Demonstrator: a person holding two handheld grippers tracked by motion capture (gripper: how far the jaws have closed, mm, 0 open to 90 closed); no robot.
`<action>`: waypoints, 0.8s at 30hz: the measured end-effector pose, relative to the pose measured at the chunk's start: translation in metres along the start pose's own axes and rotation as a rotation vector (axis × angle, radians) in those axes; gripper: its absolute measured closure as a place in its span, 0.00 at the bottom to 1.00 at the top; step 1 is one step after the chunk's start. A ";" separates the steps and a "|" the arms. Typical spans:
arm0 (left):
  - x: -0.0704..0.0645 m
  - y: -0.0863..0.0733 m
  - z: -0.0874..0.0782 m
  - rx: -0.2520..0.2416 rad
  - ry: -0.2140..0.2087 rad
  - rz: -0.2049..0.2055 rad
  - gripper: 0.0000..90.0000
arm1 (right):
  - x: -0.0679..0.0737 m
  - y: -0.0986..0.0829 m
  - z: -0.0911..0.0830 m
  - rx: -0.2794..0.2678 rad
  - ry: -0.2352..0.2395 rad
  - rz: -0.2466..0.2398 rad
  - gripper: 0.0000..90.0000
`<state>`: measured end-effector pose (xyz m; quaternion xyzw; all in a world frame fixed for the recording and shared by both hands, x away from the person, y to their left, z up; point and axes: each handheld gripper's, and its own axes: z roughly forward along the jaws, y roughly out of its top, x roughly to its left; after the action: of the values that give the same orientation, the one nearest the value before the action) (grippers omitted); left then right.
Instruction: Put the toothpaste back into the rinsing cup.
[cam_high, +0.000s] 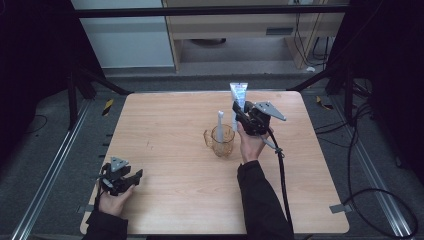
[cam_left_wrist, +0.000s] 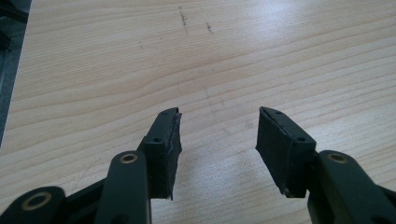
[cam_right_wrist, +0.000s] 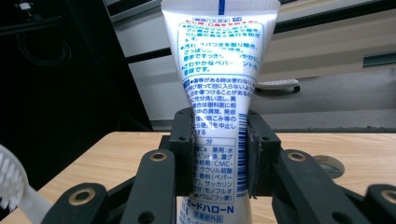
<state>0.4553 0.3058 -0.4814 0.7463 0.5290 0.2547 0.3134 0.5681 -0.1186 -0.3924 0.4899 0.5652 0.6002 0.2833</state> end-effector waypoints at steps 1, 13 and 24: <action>0.000 0.000 0.000 0.000 0.000 -0.001 0.54 | 0.001 -0.001 0.001 -0.002 0.004 0.006 0.76; 0.000 0.000 0.000 -0.001 0.000 0.001 0.54 | 0.008 -0.011 0.014 0.005 0.012 0.002 0.76; 0.000 0.000 0.000 0.002 0.000 0.002 0.54 | 0.012 -0.022 0.022 0.040 0.016 -0.013 0.76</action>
<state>0.4554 0.3057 -0.4817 0.7472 0.5283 0.2547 0.3125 0.5792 -0.0948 -0.4127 0.4871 0.5825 0.5908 0.2726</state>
